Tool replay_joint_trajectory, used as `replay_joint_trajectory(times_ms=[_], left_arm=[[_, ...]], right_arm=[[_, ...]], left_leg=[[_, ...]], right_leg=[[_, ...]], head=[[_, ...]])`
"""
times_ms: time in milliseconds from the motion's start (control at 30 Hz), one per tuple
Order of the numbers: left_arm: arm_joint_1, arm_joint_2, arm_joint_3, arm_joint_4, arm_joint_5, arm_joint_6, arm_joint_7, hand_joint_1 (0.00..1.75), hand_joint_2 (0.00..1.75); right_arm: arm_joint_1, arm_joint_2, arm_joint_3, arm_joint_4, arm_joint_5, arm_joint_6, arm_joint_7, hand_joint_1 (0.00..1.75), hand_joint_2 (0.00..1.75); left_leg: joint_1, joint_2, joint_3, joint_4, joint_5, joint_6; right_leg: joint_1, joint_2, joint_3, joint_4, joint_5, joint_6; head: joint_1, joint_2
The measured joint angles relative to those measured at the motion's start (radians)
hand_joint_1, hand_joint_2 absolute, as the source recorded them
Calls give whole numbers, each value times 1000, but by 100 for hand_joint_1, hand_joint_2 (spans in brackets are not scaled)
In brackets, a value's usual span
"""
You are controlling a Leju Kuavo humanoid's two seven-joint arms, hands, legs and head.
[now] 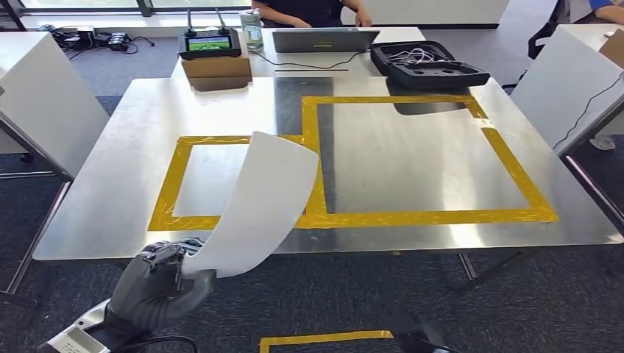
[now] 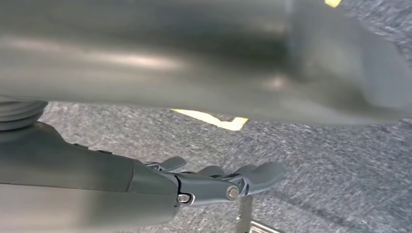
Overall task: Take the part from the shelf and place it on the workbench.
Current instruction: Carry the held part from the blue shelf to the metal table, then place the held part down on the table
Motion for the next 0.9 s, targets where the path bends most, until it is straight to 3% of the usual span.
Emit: replay_joint_trajectory(times_ms=[200,367,633,900], left_arm=[[35,-4,22,-10,-21,70,31,175,175],[23,-2,71,8,-169,167,97,175,175],[-86,35,165,108,-445,255,222,175,175],[-164,87,197,203,-590,275,282,175,175]], right_arm=[[26,-33,6,0,4,-19,29,0,0],[37,-39,6,0,-3,-16,25,0,0],[26,1,6,0,-10,2,21,0,0],[5,23,7,0,-6,12,22,0,0]], left_leg=[[1,0,0,-1,0,-1],[2,0,1,-1,0,-2],[3,0,1,-1,2,-4],[3,0,1,-1,2,-5]], right_leg=[[2,-1,1,0,-1,-1],[2,-1,0,1,-1,-2],[3,-1,0,3,-1,-2],[3,-1,0,4,-1,-2]], head=[[0,0],[0,0],[0,0],[0,0]])
